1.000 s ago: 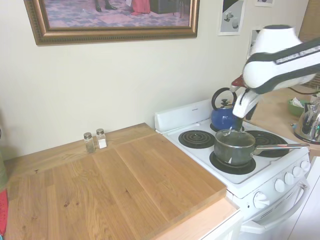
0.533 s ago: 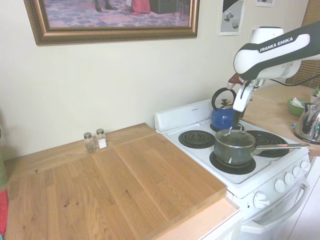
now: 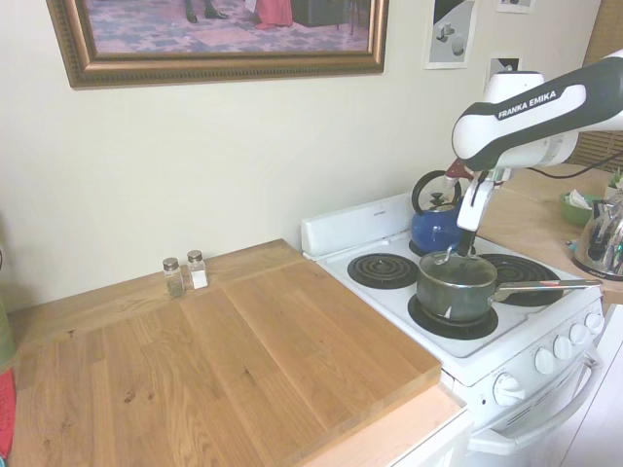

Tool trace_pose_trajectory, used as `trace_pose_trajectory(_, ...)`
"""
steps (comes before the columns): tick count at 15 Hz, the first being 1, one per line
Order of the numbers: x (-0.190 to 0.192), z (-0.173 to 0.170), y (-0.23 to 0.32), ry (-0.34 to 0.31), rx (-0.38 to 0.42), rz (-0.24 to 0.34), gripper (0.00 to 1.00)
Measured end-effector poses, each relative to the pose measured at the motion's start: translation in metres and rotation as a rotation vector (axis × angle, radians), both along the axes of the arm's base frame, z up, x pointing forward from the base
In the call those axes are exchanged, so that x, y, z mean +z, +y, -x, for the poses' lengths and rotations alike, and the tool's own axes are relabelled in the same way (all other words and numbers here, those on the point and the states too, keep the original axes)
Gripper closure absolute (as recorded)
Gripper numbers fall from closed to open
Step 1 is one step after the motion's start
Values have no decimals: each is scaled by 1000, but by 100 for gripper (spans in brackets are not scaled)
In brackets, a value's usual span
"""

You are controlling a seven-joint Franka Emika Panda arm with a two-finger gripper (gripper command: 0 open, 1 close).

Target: Uncover the lid of the pot

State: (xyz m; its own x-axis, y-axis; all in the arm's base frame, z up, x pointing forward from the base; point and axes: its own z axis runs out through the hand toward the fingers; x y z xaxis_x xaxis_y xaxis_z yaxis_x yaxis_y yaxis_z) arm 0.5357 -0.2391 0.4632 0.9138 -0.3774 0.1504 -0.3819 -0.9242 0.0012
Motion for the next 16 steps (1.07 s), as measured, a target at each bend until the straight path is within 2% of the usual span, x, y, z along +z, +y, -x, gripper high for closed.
trace_pose_trajectory(11,-1,-2,-3,-23,17,-7,100)
trace_pose_trajectory(16,24,6,-2,-68,17,-3,100)
